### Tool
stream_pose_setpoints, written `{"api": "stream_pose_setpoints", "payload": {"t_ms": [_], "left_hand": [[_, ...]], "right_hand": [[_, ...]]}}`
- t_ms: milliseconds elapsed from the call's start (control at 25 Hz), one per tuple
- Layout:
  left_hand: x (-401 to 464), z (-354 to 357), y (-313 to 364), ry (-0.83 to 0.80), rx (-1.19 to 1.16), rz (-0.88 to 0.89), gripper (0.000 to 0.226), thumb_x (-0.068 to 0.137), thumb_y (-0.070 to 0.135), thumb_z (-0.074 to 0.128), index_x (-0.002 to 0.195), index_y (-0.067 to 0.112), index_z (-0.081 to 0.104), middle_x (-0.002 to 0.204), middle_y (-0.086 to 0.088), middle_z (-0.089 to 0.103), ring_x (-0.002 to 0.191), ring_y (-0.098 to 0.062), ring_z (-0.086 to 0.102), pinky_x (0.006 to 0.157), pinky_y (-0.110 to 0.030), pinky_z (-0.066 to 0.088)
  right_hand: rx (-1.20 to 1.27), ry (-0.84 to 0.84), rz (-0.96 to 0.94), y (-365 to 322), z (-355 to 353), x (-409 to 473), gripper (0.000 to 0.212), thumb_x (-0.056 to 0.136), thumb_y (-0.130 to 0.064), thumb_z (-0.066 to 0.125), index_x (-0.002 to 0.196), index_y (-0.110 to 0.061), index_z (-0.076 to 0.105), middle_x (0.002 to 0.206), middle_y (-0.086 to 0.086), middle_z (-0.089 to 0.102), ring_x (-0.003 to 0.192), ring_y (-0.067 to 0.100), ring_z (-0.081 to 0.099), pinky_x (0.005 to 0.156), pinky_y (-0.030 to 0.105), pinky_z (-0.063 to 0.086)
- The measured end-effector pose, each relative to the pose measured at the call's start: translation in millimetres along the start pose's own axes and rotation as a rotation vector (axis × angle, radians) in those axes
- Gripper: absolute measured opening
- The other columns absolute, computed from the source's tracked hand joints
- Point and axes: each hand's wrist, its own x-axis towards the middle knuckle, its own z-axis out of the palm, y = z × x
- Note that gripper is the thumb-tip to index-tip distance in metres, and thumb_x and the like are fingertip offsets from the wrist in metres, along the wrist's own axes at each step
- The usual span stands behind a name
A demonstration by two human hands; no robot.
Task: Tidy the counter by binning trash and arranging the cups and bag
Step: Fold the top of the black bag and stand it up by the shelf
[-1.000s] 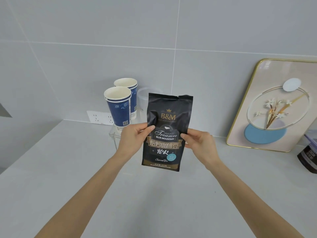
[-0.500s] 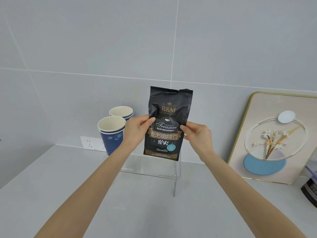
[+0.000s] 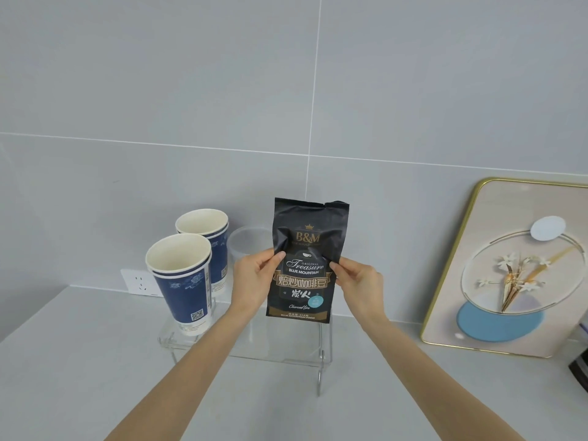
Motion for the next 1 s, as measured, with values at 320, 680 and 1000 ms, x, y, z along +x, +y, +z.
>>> {"api": "stream_pose_setpoints", "payload": {"t_ms": [320,680,1000], "left_hand": [[14.9,7.7,-13.7,-0.167,0.166,0.01,0.04,0.087,0.021,0.054,0.125,0.009,0.047,0.125,-0.009,0.062,0.115,-0.025,0.058,0.08,-0.023,0.051],[23.8,9.3,-17.2,-0.24,0.361,0.03,0.041,0.086,0.023,0.055,0.123,0.014,0.039,0.131,-0.007,0.057,0.119,-0.024,0.055,0.09,-0.039,0.053],[16.4,11.3,-22.9,-0.197,0.332,0.023,0.056,0.086,0.027,0.056,0.134,0.018,0.03,0.135,-0.004,0.053,0.121,-0.023,0.054,0.095,-0.041,0.05]], "right_hand": [[-0.044,0.045,0.028,12.5,8.4,20.2,0.018,0.091,-0.012,0.053,0.095,-0.003,0.068,0.093,0.017,0.073,0.081,0.03,0.065,0.069,0.034,0.055],[-0.114,0.063,-0.021,16.7,12.0,27.8,0.019,0.092,-0.014,0.052,0.1,-0.004,0.066,0.098,0.017,0.073,0.075,0.019,0.057,0.045,0.002,0.041],[-0.178,-0.043,-0.017,0.5,10.4,27.5,0.025,0.093,-0.014,0.049,0.115,-0.006,0.055,0.118,0.012,0.066,0.102,0.021,0.06,0.07,0.014,0.046]]}}
